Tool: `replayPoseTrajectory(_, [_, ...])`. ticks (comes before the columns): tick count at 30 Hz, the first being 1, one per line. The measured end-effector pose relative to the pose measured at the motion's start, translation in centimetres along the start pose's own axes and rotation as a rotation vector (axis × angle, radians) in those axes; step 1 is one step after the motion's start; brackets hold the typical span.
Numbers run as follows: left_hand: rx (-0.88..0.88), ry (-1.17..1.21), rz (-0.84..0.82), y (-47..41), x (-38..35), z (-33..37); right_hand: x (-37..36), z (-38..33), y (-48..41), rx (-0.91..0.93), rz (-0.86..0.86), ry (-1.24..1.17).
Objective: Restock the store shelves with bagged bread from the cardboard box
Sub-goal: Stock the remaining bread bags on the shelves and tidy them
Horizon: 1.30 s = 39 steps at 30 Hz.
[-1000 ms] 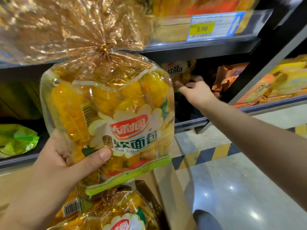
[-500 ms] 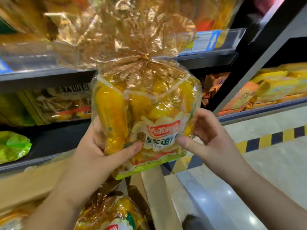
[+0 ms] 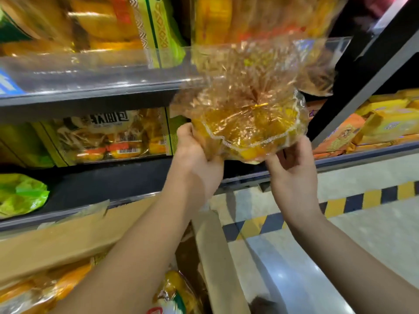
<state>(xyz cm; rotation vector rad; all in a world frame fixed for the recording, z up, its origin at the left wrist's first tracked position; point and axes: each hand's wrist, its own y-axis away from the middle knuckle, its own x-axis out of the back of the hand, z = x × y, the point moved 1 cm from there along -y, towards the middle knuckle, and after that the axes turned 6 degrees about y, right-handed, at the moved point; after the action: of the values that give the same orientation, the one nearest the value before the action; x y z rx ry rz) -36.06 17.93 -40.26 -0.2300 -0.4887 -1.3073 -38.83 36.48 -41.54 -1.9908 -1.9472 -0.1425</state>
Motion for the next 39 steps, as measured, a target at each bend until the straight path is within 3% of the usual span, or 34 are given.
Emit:
replayPoseTrajectory(5, [0.176,0.107,-0.199,-2.2,-1.0,0.6,-1.0,2.5,-2.7,-0.093,-0.025,0.183])
replayPoseTrajectory(10, [0.257,0.076,-0.207,-4.1,-1.0,0.3,-1.0,3.5,-3.8,-0.2,-0.149,0.22])
replayPoseTrajectory(20, [0.453,0.293,0.055,-5.9,-2.3,0.1,-3.3,3.1,-7.9,-0.358,-0.054,0.123])
replayPoseTrajectory(23, [0.559,0.379,0.009,-5.6,-2.5,-0.4,-3.2,3.5,-6.9,-0.407,-0.068,0.079])
replayPoseTrajectory(29, [0.618,0.867,-0.069,-5.6,-2.9,-0.4,-3.1,4.1,-5.4,-0.349,-0.128,0.098])
replayPoseTrajectory(39, [0.62,1.138,0.072,-7.3,-3.1,1.0,-5.8,4.6,-11.1,-0.589,-0.042,-0.042])
